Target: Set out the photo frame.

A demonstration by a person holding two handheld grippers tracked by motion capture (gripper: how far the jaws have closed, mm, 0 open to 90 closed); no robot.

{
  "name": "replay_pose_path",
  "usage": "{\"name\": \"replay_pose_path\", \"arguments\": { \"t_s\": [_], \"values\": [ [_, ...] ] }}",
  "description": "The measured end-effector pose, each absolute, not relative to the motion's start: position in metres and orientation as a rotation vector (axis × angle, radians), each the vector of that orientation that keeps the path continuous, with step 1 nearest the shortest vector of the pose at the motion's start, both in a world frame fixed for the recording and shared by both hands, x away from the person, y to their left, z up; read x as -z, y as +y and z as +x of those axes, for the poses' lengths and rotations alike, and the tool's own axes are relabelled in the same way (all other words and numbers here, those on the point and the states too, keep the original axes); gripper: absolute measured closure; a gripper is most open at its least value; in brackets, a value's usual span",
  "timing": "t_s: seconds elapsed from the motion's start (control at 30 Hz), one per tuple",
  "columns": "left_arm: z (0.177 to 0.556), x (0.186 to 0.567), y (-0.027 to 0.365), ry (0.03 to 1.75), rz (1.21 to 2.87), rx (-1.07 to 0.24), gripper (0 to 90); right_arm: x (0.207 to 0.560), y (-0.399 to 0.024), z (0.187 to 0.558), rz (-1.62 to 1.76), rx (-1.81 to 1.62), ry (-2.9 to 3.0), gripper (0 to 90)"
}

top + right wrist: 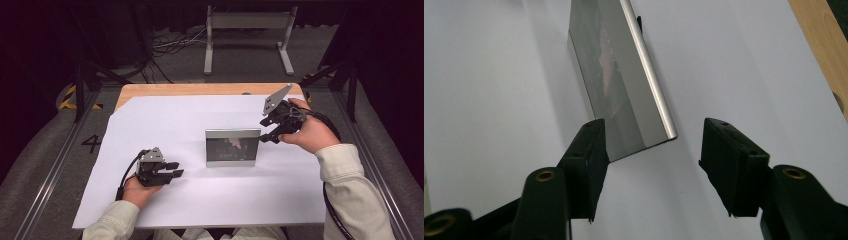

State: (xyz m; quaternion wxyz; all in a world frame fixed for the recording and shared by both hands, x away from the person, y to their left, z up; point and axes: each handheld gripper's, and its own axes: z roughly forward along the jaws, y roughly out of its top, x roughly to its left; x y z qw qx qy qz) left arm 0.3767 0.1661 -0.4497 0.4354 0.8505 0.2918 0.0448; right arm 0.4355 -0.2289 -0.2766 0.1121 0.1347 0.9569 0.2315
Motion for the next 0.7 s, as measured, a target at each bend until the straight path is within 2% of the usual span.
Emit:
{"name": "replay_pose_path", "arguments": {
  "t_s": [0.7],
  "values": [
    [0.377,0.450,0.168,0.736,2.104,-0.122,58.1,0.288,-0.262,0.420,0.483,-0.788,2.696,42.0]
  ]
}}
